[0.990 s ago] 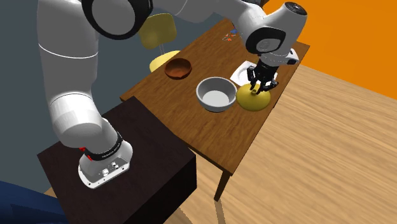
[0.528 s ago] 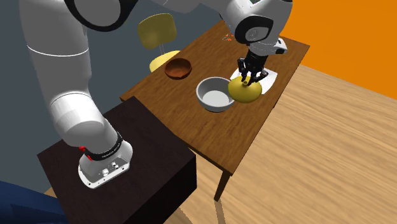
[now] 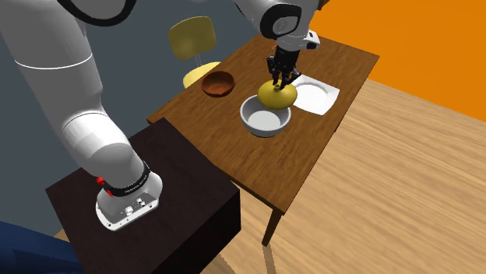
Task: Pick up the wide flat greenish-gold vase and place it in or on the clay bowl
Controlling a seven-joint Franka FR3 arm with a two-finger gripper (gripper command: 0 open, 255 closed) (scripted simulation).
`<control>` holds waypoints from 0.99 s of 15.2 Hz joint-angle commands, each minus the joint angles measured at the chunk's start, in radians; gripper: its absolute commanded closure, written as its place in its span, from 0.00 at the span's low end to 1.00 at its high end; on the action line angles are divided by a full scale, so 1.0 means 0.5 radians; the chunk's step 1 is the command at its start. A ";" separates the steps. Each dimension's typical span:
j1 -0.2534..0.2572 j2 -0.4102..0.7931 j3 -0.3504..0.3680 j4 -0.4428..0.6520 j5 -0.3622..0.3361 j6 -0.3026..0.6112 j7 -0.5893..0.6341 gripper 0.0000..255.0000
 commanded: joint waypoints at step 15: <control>0.453 -0.197 0.286 -0.157 -0.101 0.041 0.785 1.00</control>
